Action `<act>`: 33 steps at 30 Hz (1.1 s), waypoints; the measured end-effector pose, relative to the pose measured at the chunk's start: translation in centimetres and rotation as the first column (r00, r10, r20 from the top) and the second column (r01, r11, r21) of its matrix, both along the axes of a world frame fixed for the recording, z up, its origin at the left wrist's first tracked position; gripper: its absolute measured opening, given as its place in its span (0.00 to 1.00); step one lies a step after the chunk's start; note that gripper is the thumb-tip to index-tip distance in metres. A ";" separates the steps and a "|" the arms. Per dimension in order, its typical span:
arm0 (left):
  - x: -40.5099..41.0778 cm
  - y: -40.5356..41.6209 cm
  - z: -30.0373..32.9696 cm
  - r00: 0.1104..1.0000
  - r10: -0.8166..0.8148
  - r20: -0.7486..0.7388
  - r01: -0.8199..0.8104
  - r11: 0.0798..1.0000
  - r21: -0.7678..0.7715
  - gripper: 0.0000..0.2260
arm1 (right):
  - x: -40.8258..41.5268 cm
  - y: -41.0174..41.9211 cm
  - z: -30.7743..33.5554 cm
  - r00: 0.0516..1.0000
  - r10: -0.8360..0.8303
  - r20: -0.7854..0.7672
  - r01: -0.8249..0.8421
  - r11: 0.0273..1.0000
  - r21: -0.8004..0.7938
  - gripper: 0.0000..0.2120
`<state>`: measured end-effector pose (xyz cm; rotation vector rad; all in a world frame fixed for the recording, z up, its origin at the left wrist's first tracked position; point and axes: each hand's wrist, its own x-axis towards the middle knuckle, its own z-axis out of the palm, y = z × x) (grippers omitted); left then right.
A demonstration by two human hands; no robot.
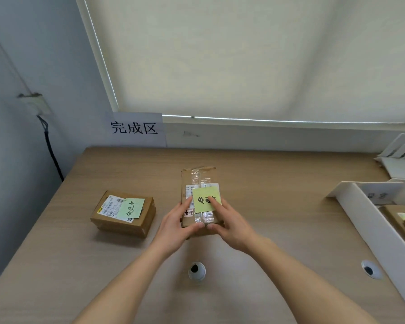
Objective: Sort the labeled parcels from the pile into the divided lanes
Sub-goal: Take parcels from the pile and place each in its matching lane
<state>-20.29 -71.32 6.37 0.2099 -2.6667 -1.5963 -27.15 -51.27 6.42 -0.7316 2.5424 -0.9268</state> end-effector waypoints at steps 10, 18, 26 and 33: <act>6.2 3.5 18.6 0.977 -0.070 -0.202 0.049 0.993 -0.109 0.33 | 7.3 3.6 19.9 0.978 -0.036 -0.208 0.030 0.999 -0.034 0.35; 16.4 6.7 30.1 0.927 -0.211 -0.310 0.199 0.978 -0.070 0.40 | 20.0 7.4 31.8 0.945 -0.166 -0.282 0.154 0.986 -0.065 0.35; 24.7 13.7 36.1 0.855 -0.345 -0.388 0.347 0.935 -0.065 0.32 | 32.8 14.5 39.3 0.868 -0.315 -0.383 0.332 0.943 -0.024 0.35; 30.1 22.6 38.7 0.773 -0.478 -0.416 0.514 0.857 -0.028 0.31 | 42.3 22.6 42.6 0.783 -0.437 -0.442 0.499 0.866 0.028 0.35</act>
